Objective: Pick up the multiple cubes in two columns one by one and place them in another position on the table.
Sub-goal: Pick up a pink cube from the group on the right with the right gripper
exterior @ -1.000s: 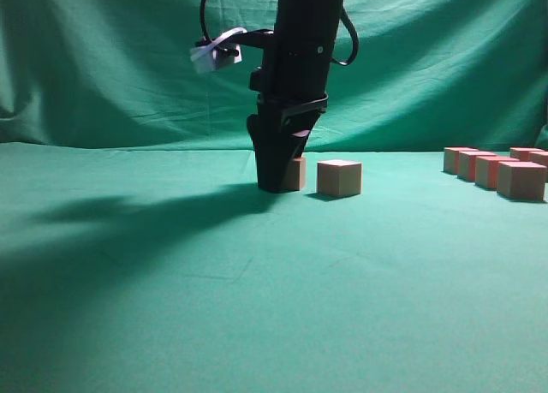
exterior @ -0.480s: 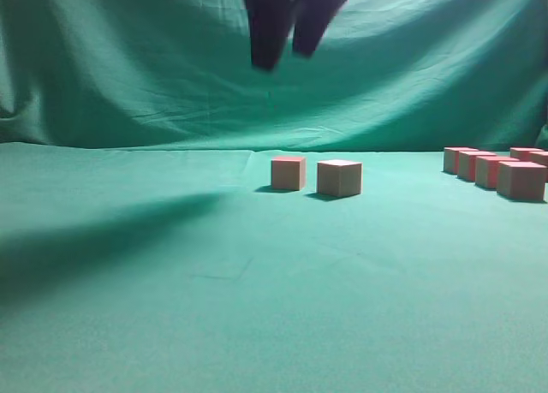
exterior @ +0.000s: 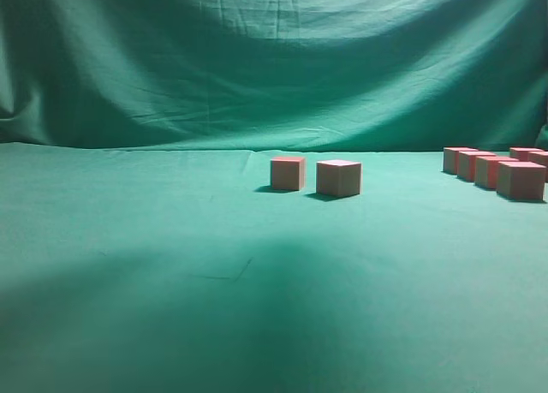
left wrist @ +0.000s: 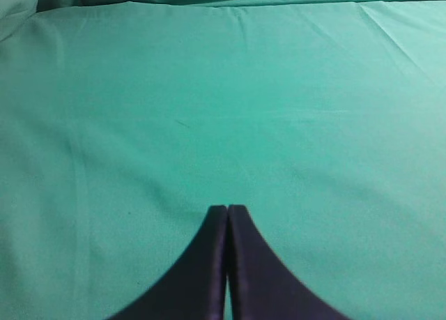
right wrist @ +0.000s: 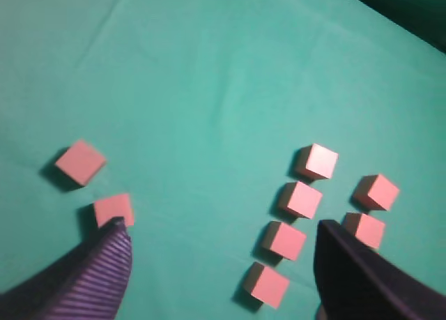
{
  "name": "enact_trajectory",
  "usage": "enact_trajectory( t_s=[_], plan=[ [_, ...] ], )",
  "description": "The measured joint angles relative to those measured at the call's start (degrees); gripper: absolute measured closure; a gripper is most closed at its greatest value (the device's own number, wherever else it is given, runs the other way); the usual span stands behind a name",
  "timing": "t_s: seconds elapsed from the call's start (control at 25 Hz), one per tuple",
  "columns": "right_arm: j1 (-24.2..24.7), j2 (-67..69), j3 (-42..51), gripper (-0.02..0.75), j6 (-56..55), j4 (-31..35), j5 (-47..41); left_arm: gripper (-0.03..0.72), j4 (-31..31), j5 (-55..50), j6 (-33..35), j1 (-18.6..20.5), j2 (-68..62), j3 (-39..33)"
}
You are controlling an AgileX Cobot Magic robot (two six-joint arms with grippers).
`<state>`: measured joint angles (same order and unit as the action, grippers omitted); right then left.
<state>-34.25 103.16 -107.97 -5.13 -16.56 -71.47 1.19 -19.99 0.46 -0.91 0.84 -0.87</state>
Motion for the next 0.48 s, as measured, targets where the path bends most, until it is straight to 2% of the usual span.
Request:
enact_trajectory(
  t_s=[0.2, 0.48],
  plan=[
    [4.12, -0.99, 4.16, 0.207, -1.61, 1.54, 0.00, 0.688, 0.00, 0.00, 0.00, 0.00, 0.00, 0.00],
    [7.86, -4.02, 20.08, 0.207, -6.08, 1.65, 0.22, 0.688, 0.00, 0.00, 0.00, 0.00, 0.00, 0.00]
  ],
)
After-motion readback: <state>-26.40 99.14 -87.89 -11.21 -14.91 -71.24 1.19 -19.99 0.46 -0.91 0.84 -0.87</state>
